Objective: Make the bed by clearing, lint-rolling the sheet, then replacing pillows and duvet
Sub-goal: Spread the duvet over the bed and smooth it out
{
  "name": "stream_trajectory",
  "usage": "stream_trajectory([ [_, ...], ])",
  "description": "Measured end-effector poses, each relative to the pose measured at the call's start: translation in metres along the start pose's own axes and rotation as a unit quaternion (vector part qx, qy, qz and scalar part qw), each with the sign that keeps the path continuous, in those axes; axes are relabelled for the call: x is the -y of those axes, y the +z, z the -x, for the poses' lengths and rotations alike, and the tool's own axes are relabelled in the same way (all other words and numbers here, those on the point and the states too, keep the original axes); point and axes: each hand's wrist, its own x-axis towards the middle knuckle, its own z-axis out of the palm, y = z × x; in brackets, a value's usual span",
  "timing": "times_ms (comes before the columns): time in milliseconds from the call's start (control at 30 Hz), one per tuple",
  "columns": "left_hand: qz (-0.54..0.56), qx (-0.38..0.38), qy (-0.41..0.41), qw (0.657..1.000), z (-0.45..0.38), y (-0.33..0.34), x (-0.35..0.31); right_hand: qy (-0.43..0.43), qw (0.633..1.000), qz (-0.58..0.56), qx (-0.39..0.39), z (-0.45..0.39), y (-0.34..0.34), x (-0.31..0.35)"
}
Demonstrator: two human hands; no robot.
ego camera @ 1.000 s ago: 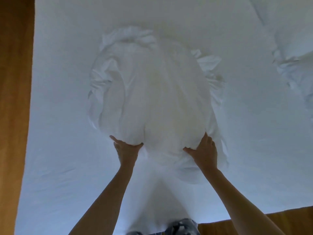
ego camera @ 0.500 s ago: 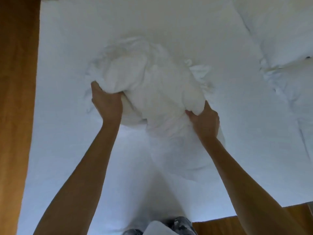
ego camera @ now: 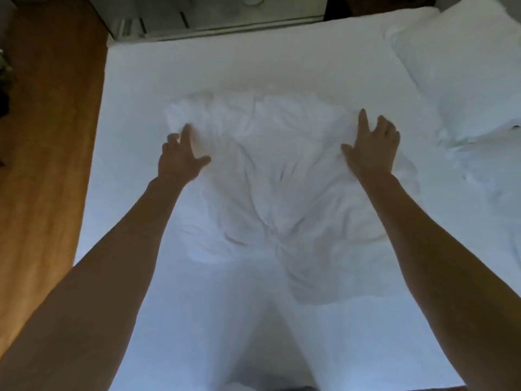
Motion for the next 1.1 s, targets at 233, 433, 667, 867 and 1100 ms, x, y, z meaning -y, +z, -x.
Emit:
stream_trajectory([
  [233,0.043,0.13,-0.082,0.987,0.096,0.175,0.069,-0.075,0.989,0.028,0.123,0.159,0.142,-0.034],
  [433,0.043,0.12,-0.027,0.991,0.1,0.254,0.07,-0.051,0.979,0.061,0.189,0.182,0.219,-0.053],
  [667,-0.014,-0.044,-0.029,0.999,0.121,0.327,0.088,-0.082,0.989,0.016,0.12,0.158,0.279,-0.073],
  [867,0.113,-0.087,-0.091,0.986,0.106,0.298,0.053,-0.116,0.985,0.001,0.128,0.14,0.252,-0.079],
  [1100,0.274,-0.13,-0.045,0.952,0.109,0.179,0.004,-0.18,0.983,-0.018,0.038,0.123,0.14,-0.091],
])
